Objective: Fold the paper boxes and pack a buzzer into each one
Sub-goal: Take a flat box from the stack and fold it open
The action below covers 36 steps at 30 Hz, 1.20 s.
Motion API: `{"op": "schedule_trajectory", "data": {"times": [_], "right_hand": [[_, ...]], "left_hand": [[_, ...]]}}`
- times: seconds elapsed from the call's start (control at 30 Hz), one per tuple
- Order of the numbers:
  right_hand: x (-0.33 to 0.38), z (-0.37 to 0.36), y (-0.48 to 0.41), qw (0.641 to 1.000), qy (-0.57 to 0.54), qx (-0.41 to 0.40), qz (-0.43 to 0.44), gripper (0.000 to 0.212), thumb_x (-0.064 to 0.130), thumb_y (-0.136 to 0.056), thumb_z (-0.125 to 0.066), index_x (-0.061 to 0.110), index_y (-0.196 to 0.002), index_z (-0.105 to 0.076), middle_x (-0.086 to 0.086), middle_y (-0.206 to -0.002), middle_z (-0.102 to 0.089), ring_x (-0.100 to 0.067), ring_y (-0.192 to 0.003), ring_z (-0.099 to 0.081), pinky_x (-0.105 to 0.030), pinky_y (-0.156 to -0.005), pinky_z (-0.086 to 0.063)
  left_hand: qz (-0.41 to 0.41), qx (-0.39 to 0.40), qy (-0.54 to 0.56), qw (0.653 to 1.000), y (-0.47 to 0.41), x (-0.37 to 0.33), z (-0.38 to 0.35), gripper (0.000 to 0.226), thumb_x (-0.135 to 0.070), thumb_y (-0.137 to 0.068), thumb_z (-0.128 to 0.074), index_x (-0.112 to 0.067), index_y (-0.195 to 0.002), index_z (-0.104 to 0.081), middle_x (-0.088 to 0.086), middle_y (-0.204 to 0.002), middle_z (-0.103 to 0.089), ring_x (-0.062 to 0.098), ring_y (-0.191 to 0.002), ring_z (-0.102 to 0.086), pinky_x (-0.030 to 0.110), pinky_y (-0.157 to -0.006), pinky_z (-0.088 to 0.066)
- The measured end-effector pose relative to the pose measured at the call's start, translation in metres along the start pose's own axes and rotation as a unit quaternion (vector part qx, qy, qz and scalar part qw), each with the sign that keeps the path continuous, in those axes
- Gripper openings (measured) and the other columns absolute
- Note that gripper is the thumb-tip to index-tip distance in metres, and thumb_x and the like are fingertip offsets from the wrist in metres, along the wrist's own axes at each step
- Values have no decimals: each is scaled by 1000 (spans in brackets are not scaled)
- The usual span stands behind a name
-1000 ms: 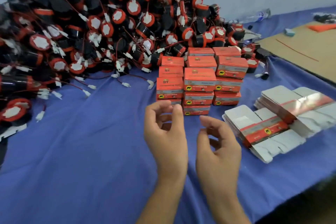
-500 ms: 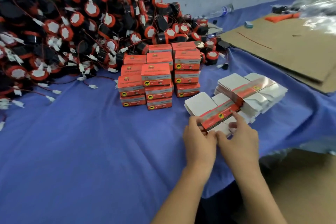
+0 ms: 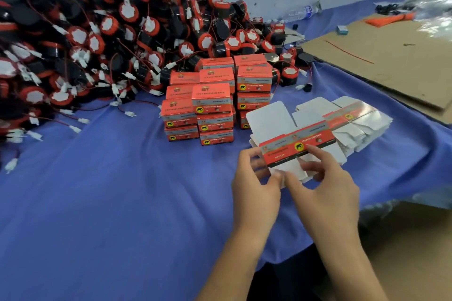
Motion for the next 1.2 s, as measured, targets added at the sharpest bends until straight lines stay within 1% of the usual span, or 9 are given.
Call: {"op": "schedule_trajectory", "data": {"times": [0.1, 0.23, 0.33, 0.53, 0.63, 0.77, 0.93, 1.07, 1.2], "right_hand": [[29, -3, 18, 998, 22, 5, 54, 64, 31, -80, -85, 30, -137, -57, 19, -94, -63, -15, -97, -58, -23, -78, -40], [55, -15, 37, 993, -33, 80, 84, 50, 36, -82, -76, 37, -130, -62, 22, -95, -67, -4, -95, -62, -4, -74, -38], [77, -5, 33, 984, -3, 84, 155, 56, 33, -81, -78, 37, -134, -62, 20, -109, -59, -7, -107, -56, -8, -79, -34], [115, -69, 66, 917, -5, 349, 195, 88, 42, -75, -84, 56, -148, -37, 26, -127, -42, 19, -115, -43, 1, -89, -35], [133, -95, 92, 902, 24, 379, 204, 77, 38, -74, -86, 55, -138, -46, 20, -123, -43, 19, -109, -44, 4, -80, -37], [156, -116, 124, 893, -3, 395, 216, 49, 33, -75, -83, 49, -111, -54, 17, -111, -60, 6, -103, -57, -13, -80, -47], [176, -138, 168, 832, -136, 523, 128, 49, 21, -72, -78, 42, -113, -60, 7, -107, -75, -17, -93, -74, -39, -71, -63], [182, -149, 192, 755, -298, 584, -17, 45, 18, -80, -76, 33, -121, -67, -5, -118, -75, -26, -105, -74, -37, -83, -61], [184, -154, 209, 666, -414, 604, -143, 47, 24, -92, -68, 18, -138, -60, -19, -129, -69, -37, -117, -69, -39, -90, -60]], "left_hand": [[-33, -26, -11, 999, 14, -15, 21, 47, 8, -90, -67, -31, -115, -59, -17, -107, -76, 7, -95, -74, 15, -74, -56], [6, -54, 76, 996, 30, -17, 71, 51, 11, -91, -63, -32, -119, -64, -4, -108, -78, 15, -97, -76, 23, -75, -58], [31, -59, 125, 990, 44, -21, 116, 52, 10, -94, -60, -32, -122, -66, 2, -107, -79, 15, -96, -76, 19, -70, -56], [5, -61, 71, 996, 81, -35, 189, 52, 10, -95, -61, -34, -122, -69, 2, -113, -78, 14, -100, -75, 22, -77, -59], [-23, -100, 12, 995, 98, -38, 220, 50, 8, -94, -64, -31, -125, -67, -6, -115, -77, 13, -101, -74, 25, -84, -60], [-48, -151, -53, 986, 116, -43, 254, 50, 10, -93, -66, -31, -123, -66, -19, -108, -76, 1, -97, -72, 12, -81, -53], [-35, -130, -109, 985, 131, -41, 276, 58, 4, -89, -74, -36, -130, -63, -19, -119, -73, 3, -112, -68, 15, -82, -56], [-67, -83, -102, 989, 142, -46, 282, 83, -22, -75, -88, -37, -148, -50, -14, -144, -60, 6, -134, -56, 26, -100, -54], [-112, -100, -136, 979, 145, -59, 292, 104, -45, -58, -95, -49, -148, -44, -24, -143, -58, -1, -131, -55, 17, -100, -50]]}}
Point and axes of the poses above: each hand's wrist, its own y-axis away from the middle knuckle, its own z-axis out of the back of the hand, x = y × z, the point moved 9 cm from there along -y, towards the middle knuckle
